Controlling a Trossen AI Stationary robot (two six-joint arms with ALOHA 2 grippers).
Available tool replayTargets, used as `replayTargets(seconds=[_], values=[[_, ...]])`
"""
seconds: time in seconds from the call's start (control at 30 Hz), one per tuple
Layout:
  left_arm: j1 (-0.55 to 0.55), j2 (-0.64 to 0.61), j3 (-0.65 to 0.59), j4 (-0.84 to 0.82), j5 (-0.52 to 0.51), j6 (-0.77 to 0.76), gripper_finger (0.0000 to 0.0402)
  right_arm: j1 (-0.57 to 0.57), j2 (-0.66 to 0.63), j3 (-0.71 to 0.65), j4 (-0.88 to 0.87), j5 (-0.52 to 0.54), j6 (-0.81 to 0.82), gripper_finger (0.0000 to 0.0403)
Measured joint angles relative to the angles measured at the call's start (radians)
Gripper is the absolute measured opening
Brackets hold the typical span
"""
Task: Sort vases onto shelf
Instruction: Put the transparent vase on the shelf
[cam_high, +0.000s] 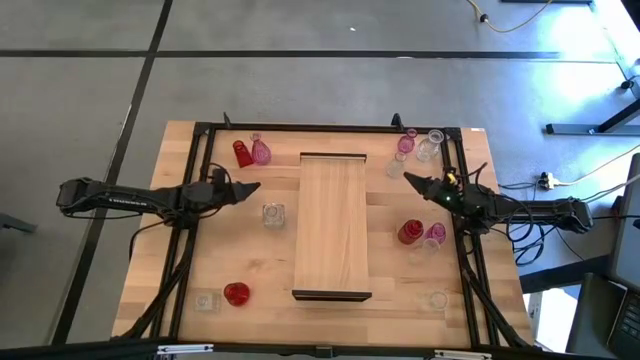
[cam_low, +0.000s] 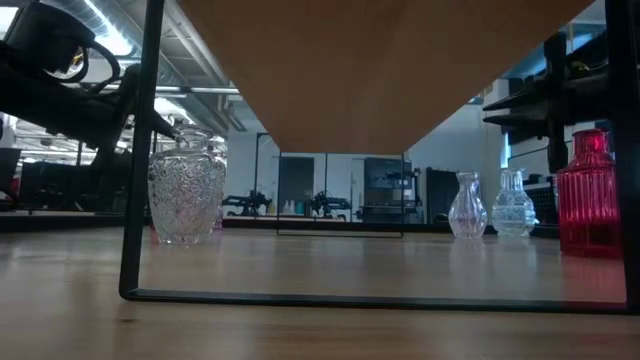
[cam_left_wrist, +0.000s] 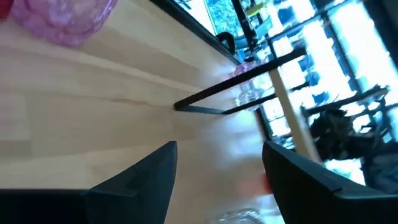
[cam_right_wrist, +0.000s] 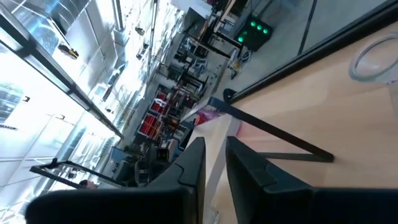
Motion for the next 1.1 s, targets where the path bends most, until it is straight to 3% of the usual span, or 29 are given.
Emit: replayTargets(seconds=[0.13,0.27,0.37,0.47,0.6,0.8,0.97,1.1], values=[[0.000,-0.001,0.000,0.164,0.017,-0.026,0.0231,0.000,0.000,0.000,0.036,0.052,0.028,0.0053],[0.000,-0.001,0.007,0.505,0.042,0.144,0.0231,0.000,0.000,0.000,0.160,0.108,-0.004,0.0053],[0.000,-0.002,0.093,0.556,0.044,0.294,0.0231,0.000,0.000,0.000,0.278,0.115,-0.072,0.0053],[0.000,0.008,0.269,0.402,0.077,0.462,0.0231,0.000,0.000,0.000,0.385,0.115,-0.131,0.0053],[0.010,0.098,0.579,-0.006,0.124,0.626,0.0231,0.000,0.000,0.000,0.525,0.115,-0.205,0.0053],[0.063,0.284,0.948,-0.557,0.241,0.665,0.0231,0.000,0.005,0.080,0.591,0.115,-0.336,0.0053],[0.106,0.466,1.055,-0.862,0.389,0.620,0.0231,0.000,0.060,0.222,0.589,0.081,-0.532,0.0053],[0.136,0.594,1.057,-0.967,0.495,0.579,0.0231,0.000,0.131,0.361,0.518,0.046,-0.648,0.0053]])
